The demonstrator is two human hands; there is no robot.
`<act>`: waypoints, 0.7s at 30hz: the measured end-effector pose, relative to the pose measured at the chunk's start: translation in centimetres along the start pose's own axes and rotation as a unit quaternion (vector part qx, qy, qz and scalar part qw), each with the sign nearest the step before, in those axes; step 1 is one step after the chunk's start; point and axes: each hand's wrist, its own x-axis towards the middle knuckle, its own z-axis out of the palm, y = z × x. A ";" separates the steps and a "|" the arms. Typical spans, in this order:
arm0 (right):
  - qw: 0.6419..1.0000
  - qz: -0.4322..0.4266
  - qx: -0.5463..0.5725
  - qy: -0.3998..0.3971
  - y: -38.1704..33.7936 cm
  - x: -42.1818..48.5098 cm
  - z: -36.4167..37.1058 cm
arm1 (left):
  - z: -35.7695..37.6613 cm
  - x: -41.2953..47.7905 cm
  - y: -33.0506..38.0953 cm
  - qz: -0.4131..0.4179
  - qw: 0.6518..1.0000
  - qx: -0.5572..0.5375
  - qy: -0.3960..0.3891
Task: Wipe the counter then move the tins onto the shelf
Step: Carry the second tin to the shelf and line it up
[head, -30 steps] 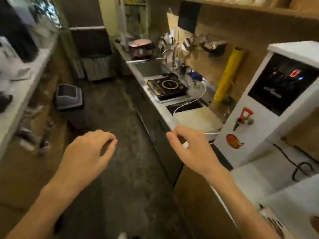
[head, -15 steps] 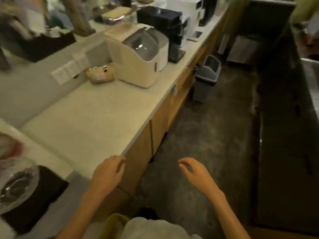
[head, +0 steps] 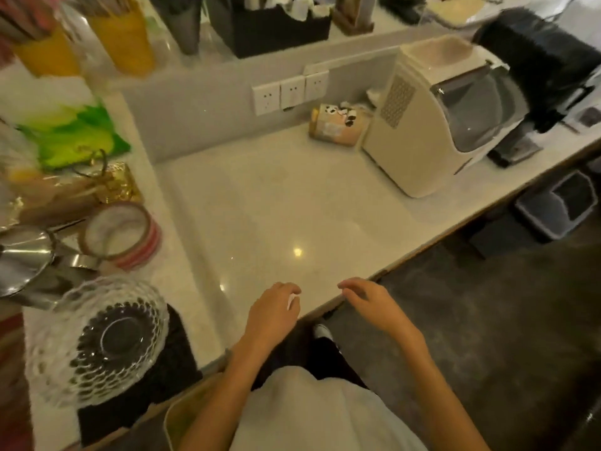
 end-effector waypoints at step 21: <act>0.971 -0.015 -0.229 0.072 -15.2 53.1 -26.1 | -6.4 49.2 15.9 -0.212 0.846 -0.490 -0.003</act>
